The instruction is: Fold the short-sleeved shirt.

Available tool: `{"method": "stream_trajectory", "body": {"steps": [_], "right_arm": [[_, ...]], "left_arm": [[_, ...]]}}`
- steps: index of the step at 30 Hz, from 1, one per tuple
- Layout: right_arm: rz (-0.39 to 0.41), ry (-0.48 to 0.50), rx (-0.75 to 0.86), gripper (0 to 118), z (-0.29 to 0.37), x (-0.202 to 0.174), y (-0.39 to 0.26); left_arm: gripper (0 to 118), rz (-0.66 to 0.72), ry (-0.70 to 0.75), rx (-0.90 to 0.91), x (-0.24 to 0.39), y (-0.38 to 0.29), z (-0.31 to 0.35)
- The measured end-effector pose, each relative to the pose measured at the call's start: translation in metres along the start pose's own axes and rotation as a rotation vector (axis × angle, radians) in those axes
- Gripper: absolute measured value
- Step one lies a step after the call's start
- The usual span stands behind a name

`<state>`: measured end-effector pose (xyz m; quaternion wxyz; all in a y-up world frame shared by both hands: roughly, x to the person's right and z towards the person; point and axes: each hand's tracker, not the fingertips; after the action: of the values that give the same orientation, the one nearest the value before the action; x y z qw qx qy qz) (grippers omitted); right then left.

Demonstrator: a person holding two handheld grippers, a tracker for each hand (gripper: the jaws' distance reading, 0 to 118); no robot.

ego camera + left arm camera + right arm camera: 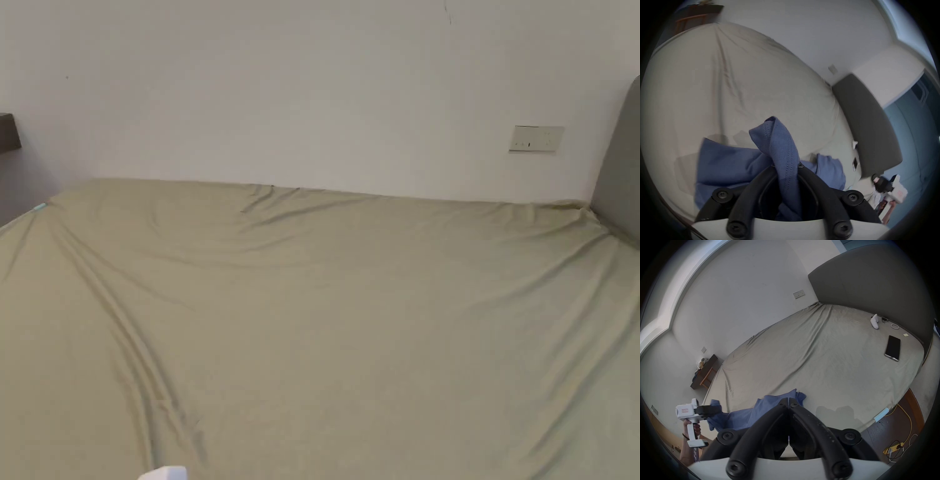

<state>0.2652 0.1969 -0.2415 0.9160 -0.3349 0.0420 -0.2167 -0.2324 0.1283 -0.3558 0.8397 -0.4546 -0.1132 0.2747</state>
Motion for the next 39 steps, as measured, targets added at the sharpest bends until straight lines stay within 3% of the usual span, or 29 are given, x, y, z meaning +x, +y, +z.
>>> {"method": "stream_trajectory", "body": {"steps": [3,4,6,7,10,12,13,14,15,16,17,19,25,29,33,36,39], "right_arm": [[-0.015,-0.041,0.012,1,0.008,0.017,0.001],[-0.02,-0.052,0.015,1,0.01,0.021,0.001],[-0.03,-0.073,0.022,1,0.013,0.026,0.0],[-0.034,-0.08,0.022,1,0.014,0.029,0.0],[-0.045,-0.09,0.013,1,0.011,0.033,-0.003],[-0.047,-0.08,0.002,1,0.006,0.03,-0.005],[-0.047,-0.072,-0.004,1,0.004,0.03,-0.006],[-0.045,-0.061,-0.01,1,0.001,0.028,-0.008],[-0.044,-0.053,-0.015,1,0.0,0.024,-0.008],[-0.046,-0.04,-0.024,1,-0.004,0.021,-0.01],[-0.048,-0.032,-0.032,1,-0.007,0.019,-0.011],[-0.048,-0.02,-0.045,1,-0.012,0.017,-0.013],[-0.052,-0.001,-0.063,1,-0.015,0.013,-0.014],[-0.049,-0.01,-0.065,1,-0.011,0.015,-0.014],[-0.058,-0.028,-0.062,1,-0.007,0.017,-0.013],[-0.059,-0.03,-0.059,1,-0.006,0.015,-0.012],[-0.049,-0.01,-0.064,1,-0.01,0.01,-0.013]], "left_arm": [[14,0.005,0.0,-0.079,0.012,-0.011,-0.04],[25,0.04,-0.013,-0.102,0.011,-0.013,-0.048],[67,0.107,-0.112,-0.127,0.008,-0.017,-0.056],[76,0.135,-0.246,-0.116,0.014,-0.021,-0.047],[79,0.142,-0.41,-0.044,0.016,-0.021,-0.019],[75,0.146,-0.399,-0.002,0.013,-0.016,0.002],[64,0.141,-0.356,0.026,0.011,-0.014,0.013],[43,0.101,-0.27,0.059,0.009,-0.013,0.023],[12,0.057,-0.181,0.082,0.008,-0.014,0.029],[0,-0.005,-0.039,0.086,0.008,-0.017,0.03],[1,-0.062,0.103,0.072,0.007,-0.022,0.029],[1,-0.126,0.187,-0.023,0.003,-0.032,0.02],[1,0.044,-0.039,-0.192,0.004,-0.069,-0.035],[1,0.023,-0.001,-0.181,0.022,-0.071,-0.071],[1,0.048,-0.041,-0.149,0.031,-0.06,-0.057],[1,0.072,-0.136,-0.093,0.02,-0.055,-0.022],[4,0.08,-0.121,-0.008,-0.005,-0.053,0.024]]}}
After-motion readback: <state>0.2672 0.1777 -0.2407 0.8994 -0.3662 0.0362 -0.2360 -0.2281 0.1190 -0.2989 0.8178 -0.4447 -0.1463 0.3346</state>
